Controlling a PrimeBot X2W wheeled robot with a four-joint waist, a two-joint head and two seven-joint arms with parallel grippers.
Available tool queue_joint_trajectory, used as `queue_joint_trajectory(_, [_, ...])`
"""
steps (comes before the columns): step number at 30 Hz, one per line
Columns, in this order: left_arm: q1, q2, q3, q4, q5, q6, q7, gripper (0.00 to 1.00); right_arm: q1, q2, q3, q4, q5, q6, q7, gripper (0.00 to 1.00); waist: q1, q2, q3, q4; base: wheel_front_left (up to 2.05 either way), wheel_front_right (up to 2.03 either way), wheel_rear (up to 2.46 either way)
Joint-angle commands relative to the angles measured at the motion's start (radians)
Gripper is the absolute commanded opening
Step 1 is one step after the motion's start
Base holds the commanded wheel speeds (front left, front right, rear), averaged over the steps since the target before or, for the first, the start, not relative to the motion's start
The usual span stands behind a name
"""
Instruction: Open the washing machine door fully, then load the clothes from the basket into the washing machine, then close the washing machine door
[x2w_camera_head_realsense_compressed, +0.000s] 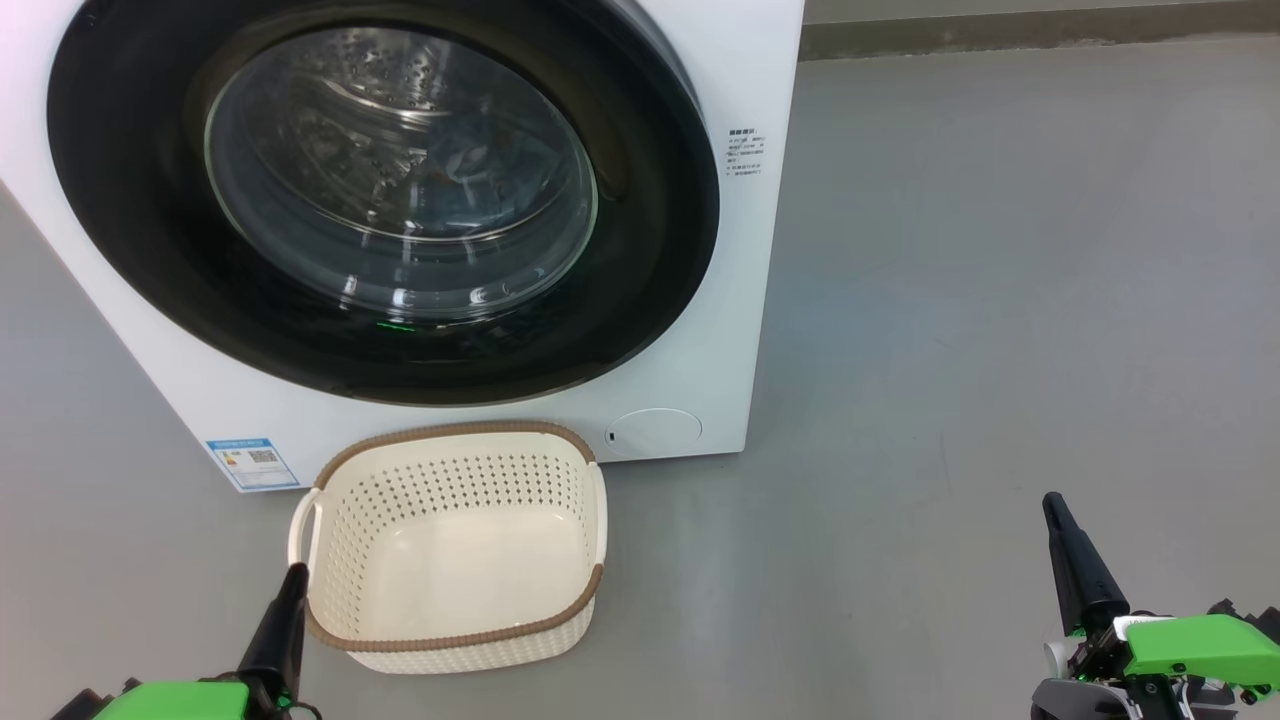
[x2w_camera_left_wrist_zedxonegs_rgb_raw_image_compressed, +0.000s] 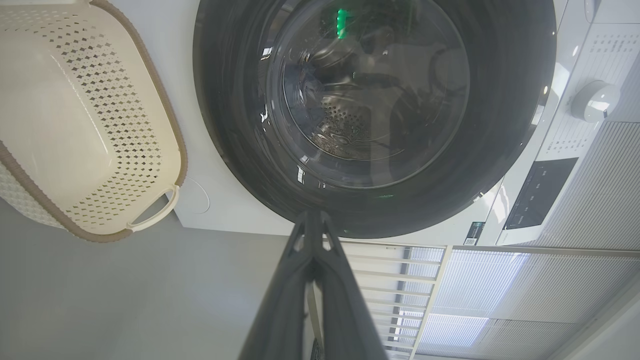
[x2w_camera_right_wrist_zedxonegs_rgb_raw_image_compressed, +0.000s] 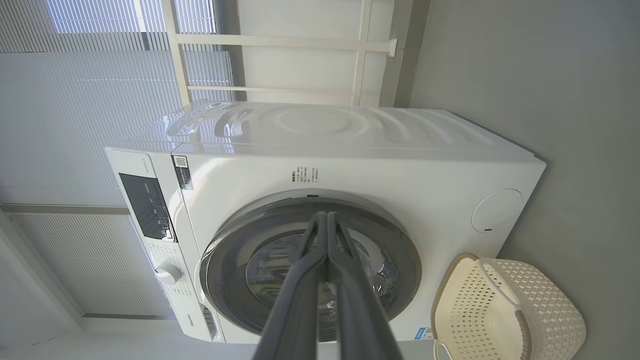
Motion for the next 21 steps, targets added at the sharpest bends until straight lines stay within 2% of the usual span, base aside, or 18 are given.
queue_joint_trajectory(1, [-0.041, 0.026, 0.035, -0.019, -0.008, -0.007, 0.006, 0.00, -0.010, 0.000, 0.018, -0.031, 0.008, 0.002, 0.005, 0.00, 0.0000, 0.0000, 0.000, 0.000, 0.00, 0.00, 0.00])
queue_joint_trajectory(21, [-0.041, 0.026, 0.035, -0.019, -0.008, -0.007, 0.006, 0.00, -0.010, 0.001, 0.017, -0.030, 0.007, 0.002, 0.006, 0.00, 0.0000, 0.0000, 0.000, 0.000, 0.00, 0.00, 0.00])
